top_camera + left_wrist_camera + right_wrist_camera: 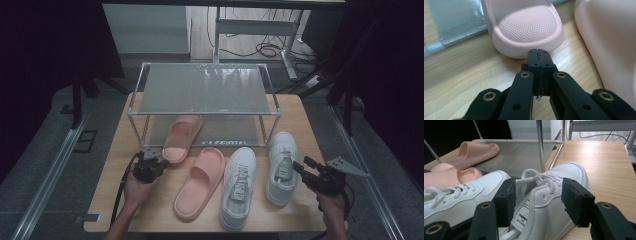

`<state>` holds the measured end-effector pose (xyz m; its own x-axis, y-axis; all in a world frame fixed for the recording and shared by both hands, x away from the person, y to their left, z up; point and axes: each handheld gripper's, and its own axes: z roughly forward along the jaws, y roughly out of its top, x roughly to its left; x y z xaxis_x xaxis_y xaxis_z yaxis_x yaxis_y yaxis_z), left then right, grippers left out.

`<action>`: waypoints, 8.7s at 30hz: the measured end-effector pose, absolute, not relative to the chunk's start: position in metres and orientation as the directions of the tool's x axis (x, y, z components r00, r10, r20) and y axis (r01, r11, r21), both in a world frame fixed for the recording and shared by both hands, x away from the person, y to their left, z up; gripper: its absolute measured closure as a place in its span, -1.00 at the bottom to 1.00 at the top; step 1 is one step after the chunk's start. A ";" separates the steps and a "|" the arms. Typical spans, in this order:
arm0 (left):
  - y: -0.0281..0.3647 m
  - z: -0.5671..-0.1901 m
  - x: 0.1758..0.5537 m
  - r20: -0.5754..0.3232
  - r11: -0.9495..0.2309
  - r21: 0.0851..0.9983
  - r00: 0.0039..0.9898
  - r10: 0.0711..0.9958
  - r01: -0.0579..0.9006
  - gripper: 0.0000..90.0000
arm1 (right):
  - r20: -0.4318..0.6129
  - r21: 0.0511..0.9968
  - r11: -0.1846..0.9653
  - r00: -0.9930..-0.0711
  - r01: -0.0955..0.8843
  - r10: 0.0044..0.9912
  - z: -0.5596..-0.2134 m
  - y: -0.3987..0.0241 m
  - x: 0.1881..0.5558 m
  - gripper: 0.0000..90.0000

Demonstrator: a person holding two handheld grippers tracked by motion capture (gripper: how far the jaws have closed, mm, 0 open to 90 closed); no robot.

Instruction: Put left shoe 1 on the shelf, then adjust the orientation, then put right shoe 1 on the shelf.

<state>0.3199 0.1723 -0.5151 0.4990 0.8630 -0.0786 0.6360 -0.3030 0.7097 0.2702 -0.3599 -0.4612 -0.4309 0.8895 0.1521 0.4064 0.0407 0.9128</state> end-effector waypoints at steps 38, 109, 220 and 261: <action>0.127 -0.521 0.376 -0.088 -0.271 0.718 0.470 0.878 0.641 0.98 | 0.150 0.912 0.045 -0.437 0.407 0.887 -0.462 -0.358 0.271 0.02; 0.141 -0.504 0.282 -0.170 -0.270 0.774 0.599 0.783 0.572 0.99 | 0.146 0.910 0.054 -0.439 0.411 0.887 -0.463 -0.356 0.271 0.02; 0.090 -0.504 0.278 -0.230 -0.349 0.722 0.684 0.692 0.597 0.52 | 0.144 0.909 0.059 -0.445 0.412 0.884 -0.463 -0.353 0.271 0.02; 0.050 -0.471 0.324 -0.169 -0.253 0.802 0.613 0.772 0.541 0.85 | 0.144 0.913 0.054 -0.442 0.405 0.885 -0.461 -0.355 0.270 0.02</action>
